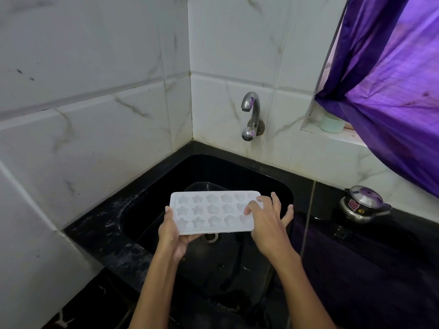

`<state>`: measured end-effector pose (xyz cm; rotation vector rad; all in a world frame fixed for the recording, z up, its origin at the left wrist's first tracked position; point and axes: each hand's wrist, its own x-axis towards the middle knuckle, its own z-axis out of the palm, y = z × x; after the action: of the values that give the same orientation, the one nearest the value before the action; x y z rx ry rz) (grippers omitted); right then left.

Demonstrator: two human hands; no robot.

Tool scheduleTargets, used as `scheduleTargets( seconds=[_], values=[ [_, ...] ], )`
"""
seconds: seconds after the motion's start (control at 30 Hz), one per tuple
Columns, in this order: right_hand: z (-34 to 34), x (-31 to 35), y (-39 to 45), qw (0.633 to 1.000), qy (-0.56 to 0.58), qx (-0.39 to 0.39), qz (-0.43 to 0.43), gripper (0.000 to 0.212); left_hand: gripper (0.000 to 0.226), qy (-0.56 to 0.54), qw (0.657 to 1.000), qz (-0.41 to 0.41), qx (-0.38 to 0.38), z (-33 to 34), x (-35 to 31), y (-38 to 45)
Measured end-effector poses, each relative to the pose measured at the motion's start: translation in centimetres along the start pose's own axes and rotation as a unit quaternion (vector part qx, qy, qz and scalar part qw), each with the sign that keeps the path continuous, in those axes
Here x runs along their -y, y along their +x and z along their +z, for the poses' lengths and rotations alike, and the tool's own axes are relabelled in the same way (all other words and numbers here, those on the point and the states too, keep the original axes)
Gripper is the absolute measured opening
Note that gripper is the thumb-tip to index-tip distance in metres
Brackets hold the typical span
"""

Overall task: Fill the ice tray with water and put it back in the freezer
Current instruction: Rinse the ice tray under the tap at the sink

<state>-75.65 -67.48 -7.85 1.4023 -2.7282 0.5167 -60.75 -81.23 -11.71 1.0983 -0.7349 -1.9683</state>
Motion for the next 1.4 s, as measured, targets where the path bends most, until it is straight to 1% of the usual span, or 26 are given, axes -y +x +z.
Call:
scheduleTargets(
  seconds=[0.1, 0.23, 0.37, 0.5, 0.63, 0.8, 0.97, 1.1, 1.27, 1.4],
  values=[
    [-0.3, 0.8, -0.2, 0.999, 0.019, -0.005, -0.032, 0.063, 0.045, -0.002, 1.0, -0.004, 0.007, 0.0, 0.0, 0.0],
    [-0.3, 1.8, -0.5, 0.998, 0.014, 0.036, -0.054, 0.068, 0.047, 0.001, 1.0, -0.017, 0.009, 0.3, 0.0, -0.1],
    [0.0, 2.2, -0.8, 0.997, 0.006, 0.063, -0.053, 0.067, 0.047, 0.004, 1.0, -0.023, 0.0, 0.4, -0.2, -0.3],
    [0.1, 2.1, -1.0, 0.997, 0.007, 0.061, -0.039, 0.069, 0.047, 0.017, 1.0, -0.026, 0.003, 0.3, -0.1, -0.4],
    [0.2, 2.2, -1.0, 0.997, -0.002, 0.065, -0.044, 0.07, 0.047, 0.009, 1.0, -0.019, 0.011, 0.4, -0.2, -0.5],
    [0.0, 2.0, -1.0, 0.997, -0.001, 0.065, -0.039, 0.064, 0.045, 0.017, 1.0, -0.014, 0.018, 0.2, 0.0, -0.5],
    [-0.1, 2.0, -1.0, 0.997, 0.003, 0.063, -0.044, 0.068, 0.045, 0.007, 1.0, -0.005, 0.018, 0.2, 0.1, -0.3],
    [-0.2, 2.0, -0.9, 0.997, 0.007, 0.062, -0.04, 0.064, 0.045, 0.013, 1.0, -0.001, 0.019, 0.0, 0.3, -0.2],
    [0.1, 2.1, -0.9, 0.998, 0.002, 0.059, -0.038, 0.072, 0.046, 0.005, 1.0, 0.0, 0.018, 0.1, 0.3, -0.2],
    [0.0, 1.9, -0.9, 0.997, 0.012, 0.059, -0.041, 0.059, 0.046, 0.009, 1.0, 0.001, 0.018, 0.0, 0.3, -0.2]
  ],
)
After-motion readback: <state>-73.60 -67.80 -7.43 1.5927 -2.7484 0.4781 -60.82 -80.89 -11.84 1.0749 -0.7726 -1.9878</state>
